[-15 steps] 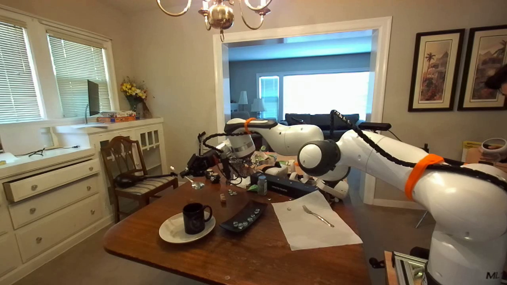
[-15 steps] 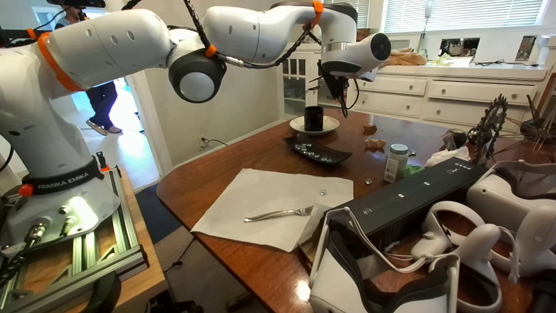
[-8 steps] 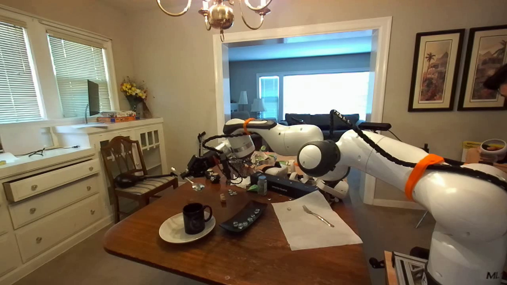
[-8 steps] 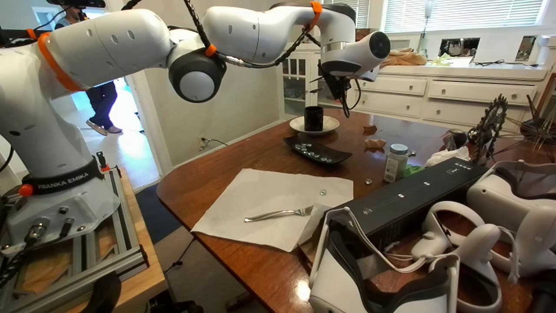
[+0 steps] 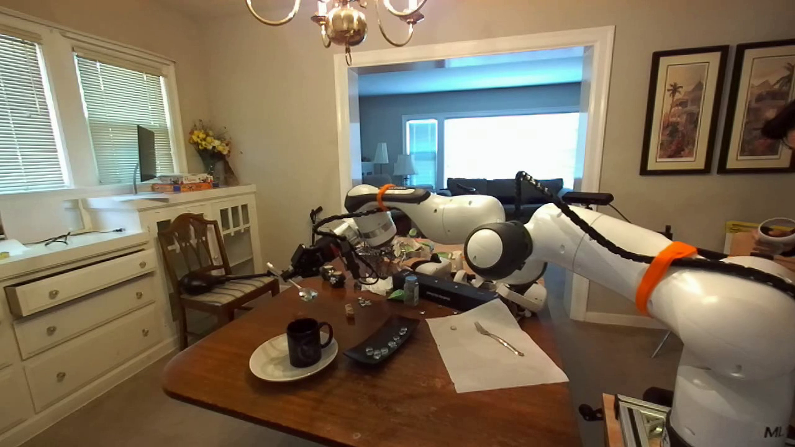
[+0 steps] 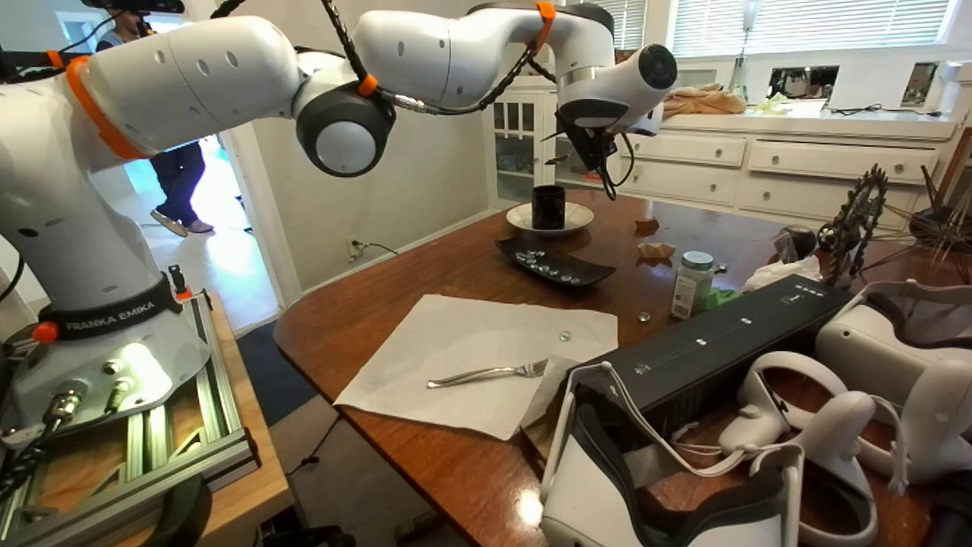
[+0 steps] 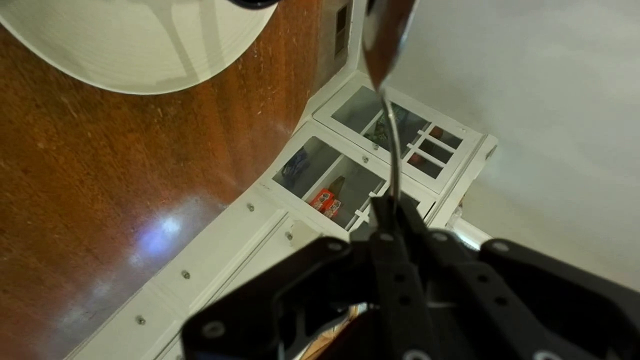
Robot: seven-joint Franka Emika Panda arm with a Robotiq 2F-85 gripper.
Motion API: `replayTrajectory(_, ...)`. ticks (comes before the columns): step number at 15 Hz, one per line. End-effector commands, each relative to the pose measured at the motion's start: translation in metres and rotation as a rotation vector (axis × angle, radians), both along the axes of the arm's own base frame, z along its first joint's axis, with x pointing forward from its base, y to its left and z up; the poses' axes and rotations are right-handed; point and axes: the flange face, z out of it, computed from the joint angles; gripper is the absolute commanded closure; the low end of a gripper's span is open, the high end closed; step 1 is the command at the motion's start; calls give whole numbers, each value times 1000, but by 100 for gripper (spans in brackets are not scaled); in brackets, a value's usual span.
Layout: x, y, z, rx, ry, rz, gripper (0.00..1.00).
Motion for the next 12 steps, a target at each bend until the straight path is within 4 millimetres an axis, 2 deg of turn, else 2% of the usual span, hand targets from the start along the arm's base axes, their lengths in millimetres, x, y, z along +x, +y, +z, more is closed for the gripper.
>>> replayTrajectory(1, 4, 8, 5, -58, 2, -10, 99)
replayTrajectory(12, 7, 24, 10, -183, 51, -7, 99)
